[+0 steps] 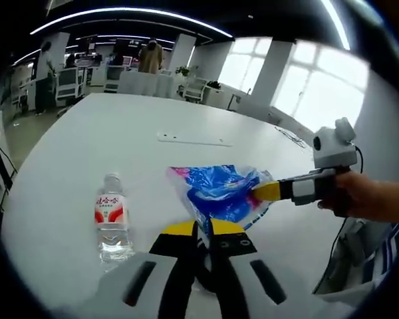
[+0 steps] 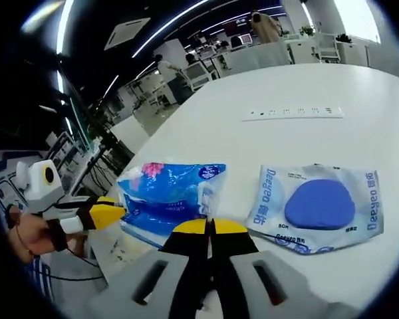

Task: Arrange the tabletop items into an orderly group along one side of the table until the central work area is clear of visible clutter.

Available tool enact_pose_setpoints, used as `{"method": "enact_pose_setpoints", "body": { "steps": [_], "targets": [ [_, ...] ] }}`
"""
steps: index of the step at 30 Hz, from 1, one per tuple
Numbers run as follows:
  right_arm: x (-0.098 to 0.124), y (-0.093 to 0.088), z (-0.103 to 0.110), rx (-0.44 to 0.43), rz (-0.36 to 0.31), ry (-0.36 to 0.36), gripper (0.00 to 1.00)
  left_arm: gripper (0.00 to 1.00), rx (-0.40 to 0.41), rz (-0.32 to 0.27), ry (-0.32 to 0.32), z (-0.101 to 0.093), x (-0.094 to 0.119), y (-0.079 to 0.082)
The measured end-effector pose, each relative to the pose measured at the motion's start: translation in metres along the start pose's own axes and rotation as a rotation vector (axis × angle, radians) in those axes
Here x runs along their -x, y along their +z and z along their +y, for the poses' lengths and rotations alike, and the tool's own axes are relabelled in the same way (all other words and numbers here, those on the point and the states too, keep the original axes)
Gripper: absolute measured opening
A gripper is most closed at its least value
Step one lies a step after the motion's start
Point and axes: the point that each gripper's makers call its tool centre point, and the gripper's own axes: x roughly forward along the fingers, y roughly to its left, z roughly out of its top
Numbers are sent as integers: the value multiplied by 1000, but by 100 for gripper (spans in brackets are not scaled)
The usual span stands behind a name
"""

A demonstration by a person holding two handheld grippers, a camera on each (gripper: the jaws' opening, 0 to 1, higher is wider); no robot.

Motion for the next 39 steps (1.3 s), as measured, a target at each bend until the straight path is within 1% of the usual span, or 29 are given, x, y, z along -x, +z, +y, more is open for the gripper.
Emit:
{"method": "enact_pose_setpoints", "body": {
  "steps": [6, 11, 24, 33, 39],
  "targets": [
    [12, 4, -11, -6, -22, -18, 0, 2, -18, -5, -26, -15, -6, 6],
    [22, 5, -19, -16, -35, -30, 0, 2, -29, -3, -47, -26, -10, 8],
    [58, 8, -50, -42, -77, -73, 0, 2, -77, 4, -106, -68, -28, 14],
    [85, 10, -74, -61, -110, -111, 0, 1, -106, 10, -158, -102, -43, 17],
    [106, 11, -95, -76, -132, -146, 0, 1, -141, 20, -196, -128, -58, 20]
  ]
}}
